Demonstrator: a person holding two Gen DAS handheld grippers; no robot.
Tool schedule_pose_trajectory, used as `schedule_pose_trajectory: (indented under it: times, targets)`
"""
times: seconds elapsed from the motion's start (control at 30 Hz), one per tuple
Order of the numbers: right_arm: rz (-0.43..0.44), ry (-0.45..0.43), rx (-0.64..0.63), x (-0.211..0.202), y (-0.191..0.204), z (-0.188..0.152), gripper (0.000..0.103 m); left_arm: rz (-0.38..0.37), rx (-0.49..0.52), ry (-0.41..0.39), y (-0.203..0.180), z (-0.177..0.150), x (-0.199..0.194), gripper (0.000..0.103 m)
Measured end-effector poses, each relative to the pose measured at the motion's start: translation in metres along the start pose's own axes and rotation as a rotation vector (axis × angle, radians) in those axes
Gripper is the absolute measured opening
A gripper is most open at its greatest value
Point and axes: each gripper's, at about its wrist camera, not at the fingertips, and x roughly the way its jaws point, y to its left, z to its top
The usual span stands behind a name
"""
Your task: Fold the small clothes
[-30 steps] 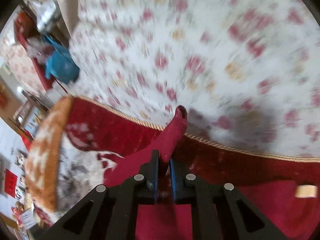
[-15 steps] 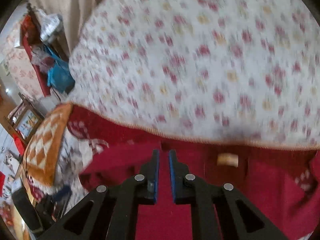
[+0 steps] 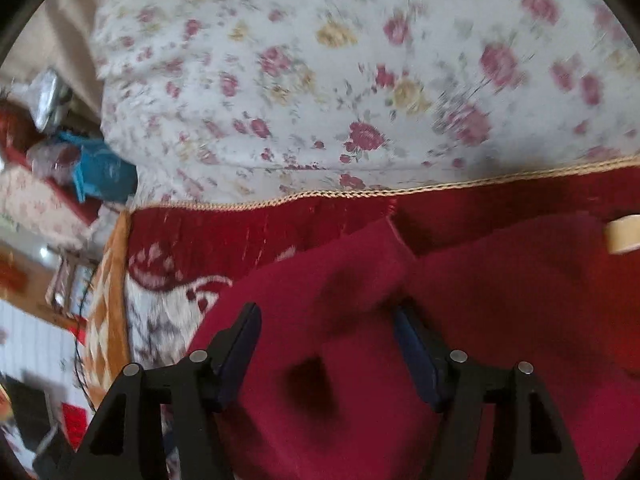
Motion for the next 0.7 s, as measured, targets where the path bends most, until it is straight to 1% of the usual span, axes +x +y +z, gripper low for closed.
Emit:
schedule_pose_trajectory:
  times: [0.03, 0.07, 0.13, 0.2, 0.23, 0.3, 0.33, 0.4, 0.43, 0.5, 0.6, 0.67, 0.7]
  targets:
    - [0.002, 0.001, 0.004, 0.006, -0.001, 0.003, 0.044, 0.002, -0.004, -0.002, 0.000, 0.002, 0.001, 0.098]
    - [-0.013, 0.002, -0.002, 0.015, 0.000, 0.007, 0.024, -0.008, -0.013, -0.001, 0.001, 0.003, 0.001, 0.098]
    - [-0.048, -0.006, -0.019, 0.023, 0.000, 0.009, 0.013, -0.051, -0.031, -0.008, 0.004, 0.006, -0.003, 0.098]
    - [-0.034, -0.021, -0.039, 0.017, 0.001, 0.008, 0.010, -0.105, -0.055, -0.045, 0.008, 0.007, -0.014, 0.098]
    - [-0.029, -0.037, -0.059, 0.008, 0.003, 0.007, 0.009, -0.165, -0.079, -0.090, 0.012, 0.008, -0.025, 0.098]
    - [-0.009, -0.080, -0.095, -0.020, 0.005, 0.006, 0.009, -0.241, -0.109, -0.154, 0.017, 0.008, -0.041, 0.098]
    - [0.017, -0.108, -0.106, -0.043, 0.005, 0.005, 0.009, -0.258, -0.114, -0.176, 0.019, 0.007, -0.046, 0.098]
    - [0.034, -0.150, -0.124, -0.080, 0.001, 0.003, 0.009, -0.271, -0.118, -0.202, 0.021, 0.005, -0.054, 0.098]
    - [0.031, -0.166, -0.132, -0.095, -0.002, 0.003, 0.009, -0.277, -0.120, -0.201, 0.021, 0.005, -0.055, 0.098]
    - [0.012, -0.201, -0.151, -0.133, -0.012, -0.003, 0.009, -0.318, -0.125, -0.192, 0.021, 0.002, -0.057, 0.098]
    - [-0.052, -0.250, -0.176, -0.183, -0.033, -0.014, 0.009, -0.345, -0.097, -0.181, 0.016, -0.001, -0.061, 0.098]
    - [-0.105, -0.272, -0.172, -0.211, -0.053, -0.026, 0.009, -0.352, -0.033, -0.169, 0.006, -0.005, -0.063, 0.098]
    - [-0.131, -0.279, -0.170, -0.219, -0.060, -0.030, 0.009, -0.337, 0.021, -0.153, -0.003, -0.006, -0.062, 0.098]
